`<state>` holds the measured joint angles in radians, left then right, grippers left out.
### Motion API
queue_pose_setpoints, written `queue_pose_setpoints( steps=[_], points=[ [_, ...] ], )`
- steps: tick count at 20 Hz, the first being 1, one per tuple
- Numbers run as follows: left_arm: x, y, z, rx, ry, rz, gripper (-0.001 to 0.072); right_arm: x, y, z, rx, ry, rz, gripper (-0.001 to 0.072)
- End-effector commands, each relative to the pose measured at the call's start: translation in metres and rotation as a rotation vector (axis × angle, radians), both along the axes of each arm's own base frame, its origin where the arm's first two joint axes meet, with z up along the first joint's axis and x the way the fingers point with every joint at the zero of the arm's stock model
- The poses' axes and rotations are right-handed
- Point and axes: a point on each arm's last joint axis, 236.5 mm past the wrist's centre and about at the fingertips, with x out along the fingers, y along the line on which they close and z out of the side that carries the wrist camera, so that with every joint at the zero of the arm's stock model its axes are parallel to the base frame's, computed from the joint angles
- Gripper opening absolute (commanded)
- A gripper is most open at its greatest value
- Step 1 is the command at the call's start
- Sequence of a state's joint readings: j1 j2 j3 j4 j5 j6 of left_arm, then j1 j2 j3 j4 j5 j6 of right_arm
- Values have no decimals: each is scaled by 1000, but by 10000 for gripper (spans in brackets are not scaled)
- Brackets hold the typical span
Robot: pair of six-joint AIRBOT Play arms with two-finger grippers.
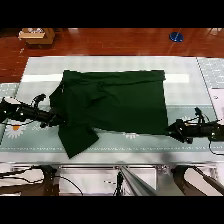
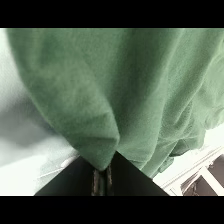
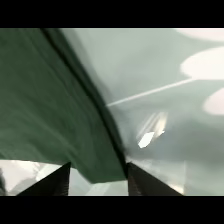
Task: Fold the shirts.
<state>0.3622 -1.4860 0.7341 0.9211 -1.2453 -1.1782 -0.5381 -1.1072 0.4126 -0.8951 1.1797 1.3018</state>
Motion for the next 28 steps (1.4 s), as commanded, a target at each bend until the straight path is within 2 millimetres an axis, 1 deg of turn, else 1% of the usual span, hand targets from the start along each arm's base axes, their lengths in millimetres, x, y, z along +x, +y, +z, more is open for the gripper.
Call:
queue_pose_setpoints(
  steps=[1,3,4,5,6,7,8,9,10,11,12,13,14,15,16,17,18,19,21,23,25,26,27,28],
  points=[
    [-9,18,-12,89,8,-56,22,-1,3,-15,-7,-19,-52,325],
    [-9,18,-12,86,7,-53,22,13,6,-10,15,-79,-78,149],
    [-7,15,-10,75,6,-41,22,24,10,-3,50,-110,-113,43],
    [-5,13,-8,61,3,-35,23,36,15,7,94,-158,-144,23],
    [-1,10,-3,43,-1,-31,22,52,23,24,159,-237,-159,23],
    [4,7,5,20,-12,-32,22,67,30,45,229,-319,-169,23],
    [13,3,17,-10,-44,-38,22,81,37,73,311,-409,-168,23],
    [27,-1,34,-44,-100,-44,21,92,43,105,397,-495,-155,23],
    [45,-5,55,-73,-173,-38,21,99,47,135,471,-563,-130,23],
    [66,-8,82,-94,-265,-18,21,103,51,168,538,-632,-85,23],
    [89,-10,117,-113,-379,8,21,105,52,197,569,-698,-34,23],
    [110,-14,162,-138,-507,31,21,106,52,228,575,-773,18,23],
    [125,-17,208,-157,-631,44,21,111,50,259,555,-855,46,23],
    [134,-21,255,-169,-755,44,21,116,47,296,532,-965,61,23],
    [136,-26,309,-178,-890,37,20,119,45,335,516,-1077,71,23],
    [132,-31,358,-180,-1014,20,21,118,44,373,489,-1186,83,23],
    [122,-36,406,-149,-1141,-11,21,114,44,412,437,-1296,101,23],
    [108,-42,450,-111,-1260,-41,21,109,46,447,357,-1394,127,23],
    [73,-53,527,-30,-1482,-82,21,93,52,512,192,-1576,158,23],
    [31,-66,591,41,-1685,-87,21,75,54,573,1,-1732,143,23],
    [-8,-72,638,117,-1849,-56,21,53,53,623,-190,-1840,86,22],
    [-26,-74,654,158,-1917,-38,21,41,54,642,-270,-1876,70,22],
    [-43,-74,669,209,-1979,-11,20,29,58,655,-342,-1892,71,22],
    [-58,-72,679,252,-2020,27,20,17,62,664,-392,-1889,73,22]
  ],
)
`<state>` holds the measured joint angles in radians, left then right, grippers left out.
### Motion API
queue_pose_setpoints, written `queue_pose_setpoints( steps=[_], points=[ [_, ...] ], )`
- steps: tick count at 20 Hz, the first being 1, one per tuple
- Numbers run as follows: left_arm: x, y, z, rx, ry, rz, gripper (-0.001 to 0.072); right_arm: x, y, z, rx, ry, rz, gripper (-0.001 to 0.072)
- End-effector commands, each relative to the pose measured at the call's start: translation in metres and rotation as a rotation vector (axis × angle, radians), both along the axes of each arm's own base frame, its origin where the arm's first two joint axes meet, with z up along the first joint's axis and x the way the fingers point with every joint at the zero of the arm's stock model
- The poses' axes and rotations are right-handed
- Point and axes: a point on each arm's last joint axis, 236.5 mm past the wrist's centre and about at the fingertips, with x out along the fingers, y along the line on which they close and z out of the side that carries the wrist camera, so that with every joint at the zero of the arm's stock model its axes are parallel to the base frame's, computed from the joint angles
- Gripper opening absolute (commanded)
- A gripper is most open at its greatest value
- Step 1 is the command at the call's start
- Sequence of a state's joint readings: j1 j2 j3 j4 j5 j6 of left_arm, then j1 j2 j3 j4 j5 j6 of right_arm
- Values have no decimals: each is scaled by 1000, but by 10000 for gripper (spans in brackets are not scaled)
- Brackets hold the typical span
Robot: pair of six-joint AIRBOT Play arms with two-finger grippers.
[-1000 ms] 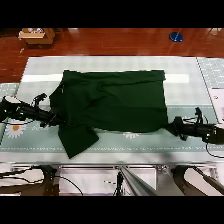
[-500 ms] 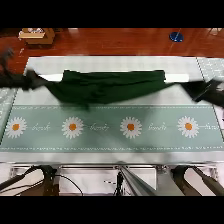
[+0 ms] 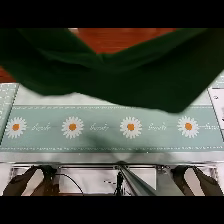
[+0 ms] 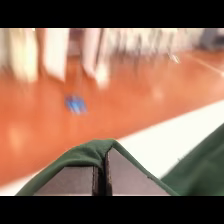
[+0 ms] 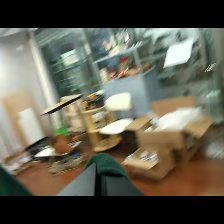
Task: Fold the shirts.
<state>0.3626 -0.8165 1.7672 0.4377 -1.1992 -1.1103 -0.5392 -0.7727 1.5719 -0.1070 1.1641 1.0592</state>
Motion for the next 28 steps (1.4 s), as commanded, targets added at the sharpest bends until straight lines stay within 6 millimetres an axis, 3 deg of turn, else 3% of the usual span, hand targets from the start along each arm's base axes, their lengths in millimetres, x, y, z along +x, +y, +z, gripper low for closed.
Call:
queue_pose_setpoints(
  steps=[1,4,6,9,11,12,14,17,23,28],
  points=[
    [-67,3,60,-7,-235,168,20,-47,5,60,-79,-121,-206,22],
    [-102,24,60,-40,-226,350,20,-79,7,80,-132,-142,-330,22],
    [-123,30,48,-43,-190,419,19,-96,7,78,-169,-112,-406,22],
    [-143,20,12,-8,-62,420,19,-109,15,39,-218,49,-410,22],
    [-139,31,-24,59,75,469,19,-107,-2,-2,-304,207,-470,21],
    [-134,44,-41,91,149,515,19,-104,-21,-24,-348,304,-531,21],
    [-120,60,-70,140,289,544,19,-104,-60,-77,-443,550,-608,21],
    [-93,66,-131,231,579,446,17,-83,-64,-113,-420,679,-518,21],
    [-10,64,-218,271,932,228,18,-26,-93,-251,-378,1122,-300,21],
    [81,46,-291,284,1118,98,18,58,-114,-294,-237,1209,-203,21]
  ],
)
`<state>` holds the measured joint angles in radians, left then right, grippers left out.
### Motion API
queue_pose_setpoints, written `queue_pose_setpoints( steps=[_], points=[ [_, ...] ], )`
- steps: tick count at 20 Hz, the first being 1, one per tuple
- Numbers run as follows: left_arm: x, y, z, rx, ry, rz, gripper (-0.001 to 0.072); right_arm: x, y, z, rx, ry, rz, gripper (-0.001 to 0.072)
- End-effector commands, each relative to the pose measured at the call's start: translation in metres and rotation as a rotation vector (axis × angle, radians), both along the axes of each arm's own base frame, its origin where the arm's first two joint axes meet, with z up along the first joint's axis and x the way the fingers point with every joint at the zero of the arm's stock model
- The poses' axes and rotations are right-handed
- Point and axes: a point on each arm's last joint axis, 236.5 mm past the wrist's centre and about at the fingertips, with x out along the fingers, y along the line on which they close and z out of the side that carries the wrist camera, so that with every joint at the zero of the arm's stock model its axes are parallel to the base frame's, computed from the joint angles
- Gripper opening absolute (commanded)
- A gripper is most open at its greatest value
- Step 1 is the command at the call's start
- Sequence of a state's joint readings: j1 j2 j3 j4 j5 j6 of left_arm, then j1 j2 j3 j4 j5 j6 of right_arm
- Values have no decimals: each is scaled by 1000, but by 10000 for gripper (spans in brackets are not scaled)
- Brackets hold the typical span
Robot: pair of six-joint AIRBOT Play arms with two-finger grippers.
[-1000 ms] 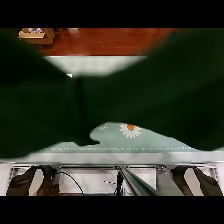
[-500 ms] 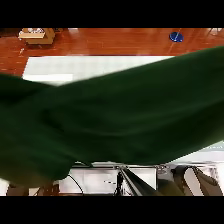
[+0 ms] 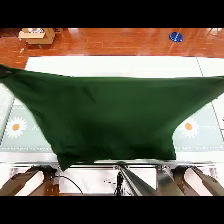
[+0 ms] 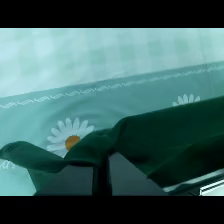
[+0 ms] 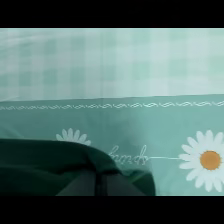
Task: Fold the shirts.
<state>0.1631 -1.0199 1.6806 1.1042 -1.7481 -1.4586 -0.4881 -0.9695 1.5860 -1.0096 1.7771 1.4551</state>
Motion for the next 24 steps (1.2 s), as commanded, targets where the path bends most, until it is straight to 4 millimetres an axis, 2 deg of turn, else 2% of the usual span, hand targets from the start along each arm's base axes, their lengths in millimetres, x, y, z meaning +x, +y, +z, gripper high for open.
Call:
queue_pose_setpoints(
  steps=[1,3,5,8,12,14,17,21,24],
  points=[
    [64,-16,-54,-40,100,-36,18,55,-17,-42,104,60,-23,21],
    [107,-20,-71,-62,59,-1,19,84,-31,-57,111,36,-48,21],
    [147,-17,-80,-81,-14,51,19,118,-35,-65,88,-36,-48,21],
    [191,-15,-95,-98,-87,106,19,171,-16,-77,39,-140,-15,21],
    [238,-5,-115,-99,-171,166,19,226,0,-111,-124,-211,14,21],
    [252,-5,-138,-77,-173,151,19,245,12,-128,-141,-229,25,21],
    [261,-12,-189,-64,-88,127,19,263,22,-163,-115,-194,10,21],
    [264,-15,-243,-37,-7,87,19,268,22,-211,-78,-93,-21,21],
    [264,-14,-273,-15,32,57,19,267,23,-236,-65,-38,-21,21]
  ],
)
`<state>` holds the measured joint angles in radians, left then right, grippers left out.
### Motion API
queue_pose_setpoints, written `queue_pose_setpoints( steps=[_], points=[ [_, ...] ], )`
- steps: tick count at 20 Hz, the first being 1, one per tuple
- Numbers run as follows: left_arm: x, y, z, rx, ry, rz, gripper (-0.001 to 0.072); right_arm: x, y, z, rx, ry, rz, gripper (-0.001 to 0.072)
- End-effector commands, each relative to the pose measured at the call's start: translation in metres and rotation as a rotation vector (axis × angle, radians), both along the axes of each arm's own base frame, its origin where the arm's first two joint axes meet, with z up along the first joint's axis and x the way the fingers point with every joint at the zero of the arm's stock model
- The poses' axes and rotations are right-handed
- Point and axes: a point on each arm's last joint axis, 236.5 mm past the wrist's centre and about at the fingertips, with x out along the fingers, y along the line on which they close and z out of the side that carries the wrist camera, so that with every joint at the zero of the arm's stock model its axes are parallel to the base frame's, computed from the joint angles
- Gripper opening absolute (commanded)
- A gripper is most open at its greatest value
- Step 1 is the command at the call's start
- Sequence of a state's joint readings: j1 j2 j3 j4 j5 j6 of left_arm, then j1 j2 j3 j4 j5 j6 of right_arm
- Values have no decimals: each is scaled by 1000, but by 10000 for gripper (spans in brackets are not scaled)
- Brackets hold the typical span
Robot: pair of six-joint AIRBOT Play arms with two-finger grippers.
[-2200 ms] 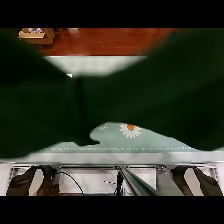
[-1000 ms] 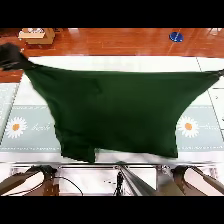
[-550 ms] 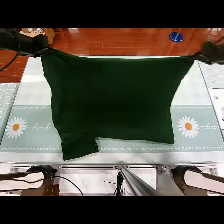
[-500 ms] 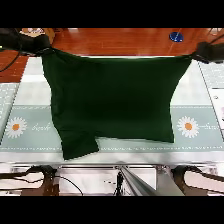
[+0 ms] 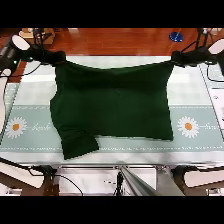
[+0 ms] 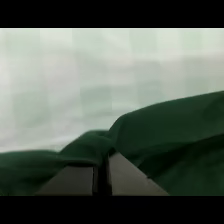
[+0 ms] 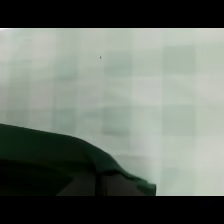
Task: Fold the shirts.
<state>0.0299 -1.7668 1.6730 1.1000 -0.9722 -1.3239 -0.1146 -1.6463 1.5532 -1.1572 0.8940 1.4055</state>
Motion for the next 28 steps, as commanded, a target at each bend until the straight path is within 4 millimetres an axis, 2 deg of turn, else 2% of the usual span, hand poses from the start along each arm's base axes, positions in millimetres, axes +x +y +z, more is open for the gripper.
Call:
queue_pose_setpoints(
  steps=[1,3,6,8,10,13,16,20,23,24,25,26,27,28],
  points=[
    [-1,1,-38,20,57,-33,19,-1,3,-30,17,67,-3,21],
    [-15,-1,-42,29,110,-70,19,-15,4,-34,19,123,21,21],
    [-56,12,-45,144,252,-220,19,-56,5,-38,9,275,119,21],
    [-62,23,-43,106,311,-122,19,-82,-1,-42,8,378,145,21],
    [-78,23,-49,97,388,-131,19,-99,-5,-47,-3,453,145,21],
    [-97,26,-63,129,480,-161,19,-100,-8,-51,-30,469,130,21],
    [-99,17,-73,131,501,-178,20,-98,-7,-59,-20,481,125,22],
    [-97,9,-81,132,504,-179,20,-97,8,-75,62,515,127,22],
    [-94,13,-81,128,498,-158,32,-97,-2,-80,24,525,107,23],
    [-93,16,-80,126,499,-152,155,-97,-2,-80,26,525,107,27],
    [-94,18,-79,122,506,-138,331,-98,-1,-80,26,524,111,119],
    [-97,22,-76,116,520,-123,464,-103,0,-79,21,538,142,262],
    [-102,26,-71,113,533,-123,497,-114,-3,-77,5,565,188,294],
    [-108,32,-64,110,548,-121,497,-129,-12,-75,-28,614,215,294]
  ],
)
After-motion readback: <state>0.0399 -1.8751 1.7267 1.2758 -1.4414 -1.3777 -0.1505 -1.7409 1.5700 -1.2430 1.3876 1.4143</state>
